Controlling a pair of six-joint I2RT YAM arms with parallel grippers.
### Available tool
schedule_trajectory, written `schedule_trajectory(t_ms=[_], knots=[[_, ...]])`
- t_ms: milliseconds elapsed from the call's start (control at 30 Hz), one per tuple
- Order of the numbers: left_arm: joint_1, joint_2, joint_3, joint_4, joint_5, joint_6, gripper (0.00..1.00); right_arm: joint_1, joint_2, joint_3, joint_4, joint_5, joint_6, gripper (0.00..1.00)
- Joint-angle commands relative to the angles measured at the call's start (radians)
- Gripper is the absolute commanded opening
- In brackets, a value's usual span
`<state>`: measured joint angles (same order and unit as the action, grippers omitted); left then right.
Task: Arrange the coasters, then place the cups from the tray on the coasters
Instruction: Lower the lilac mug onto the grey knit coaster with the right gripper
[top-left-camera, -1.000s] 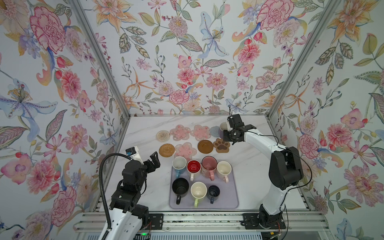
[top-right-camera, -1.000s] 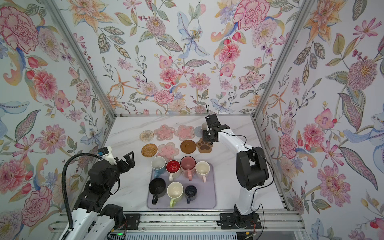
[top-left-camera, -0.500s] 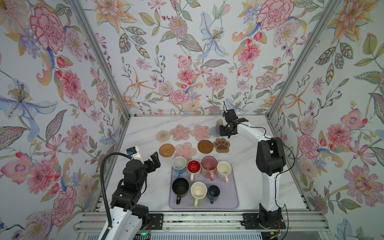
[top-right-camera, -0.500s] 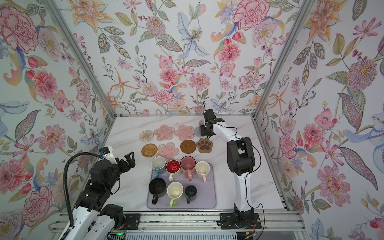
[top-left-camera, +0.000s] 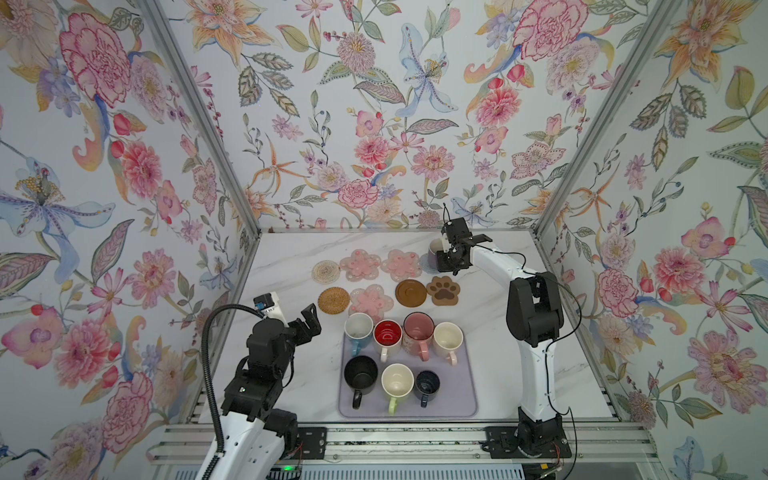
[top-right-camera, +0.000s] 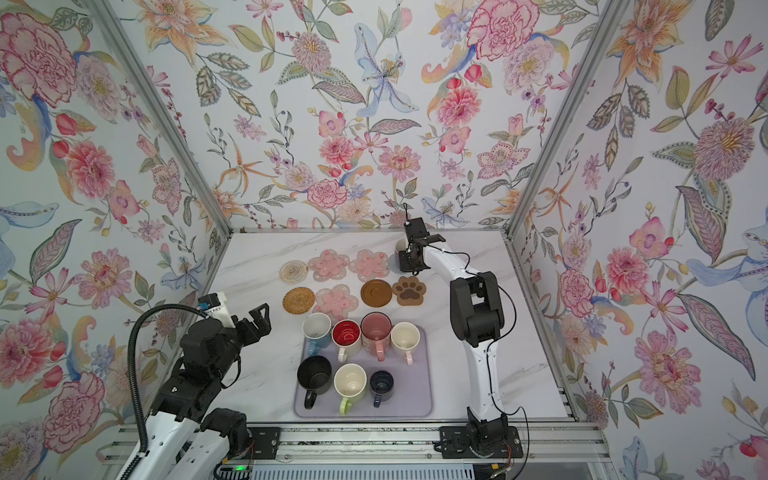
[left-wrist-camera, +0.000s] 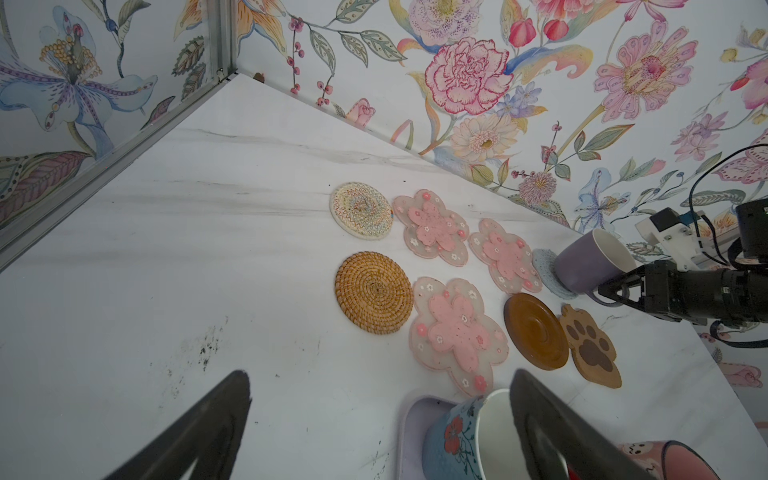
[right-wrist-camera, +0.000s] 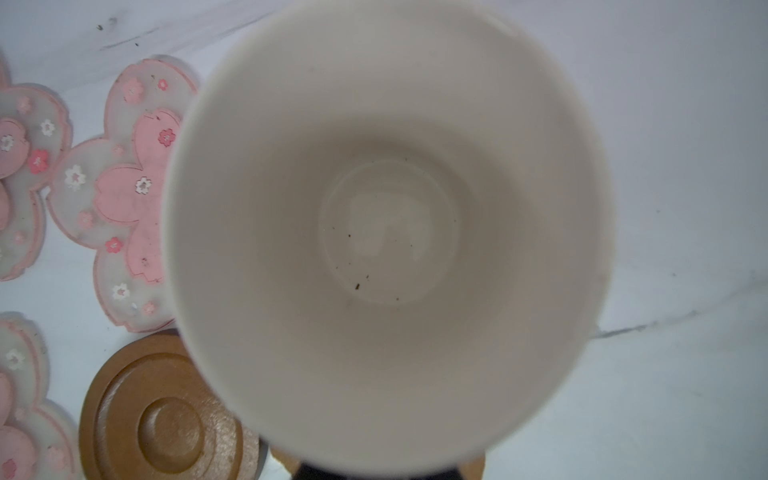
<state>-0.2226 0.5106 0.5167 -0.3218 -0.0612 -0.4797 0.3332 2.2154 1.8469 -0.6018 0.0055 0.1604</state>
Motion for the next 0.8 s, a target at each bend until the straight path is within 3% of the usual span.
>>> schedule_trajectory(t_ms=[0, 767], knots=[[0.001, -0.004, -0.005, -0.02, -0.024, -0.003, 0.99, 0.002, 0.003, 0.055, 0.031, -0.015, -0.011, 0.0], [0.003, -0.021, -0.01, -0.026, -0.035, -0.004, 0.99, 0.016, 0.085, 0.16, -0.013, -0.015, -0.012, 0.0]])
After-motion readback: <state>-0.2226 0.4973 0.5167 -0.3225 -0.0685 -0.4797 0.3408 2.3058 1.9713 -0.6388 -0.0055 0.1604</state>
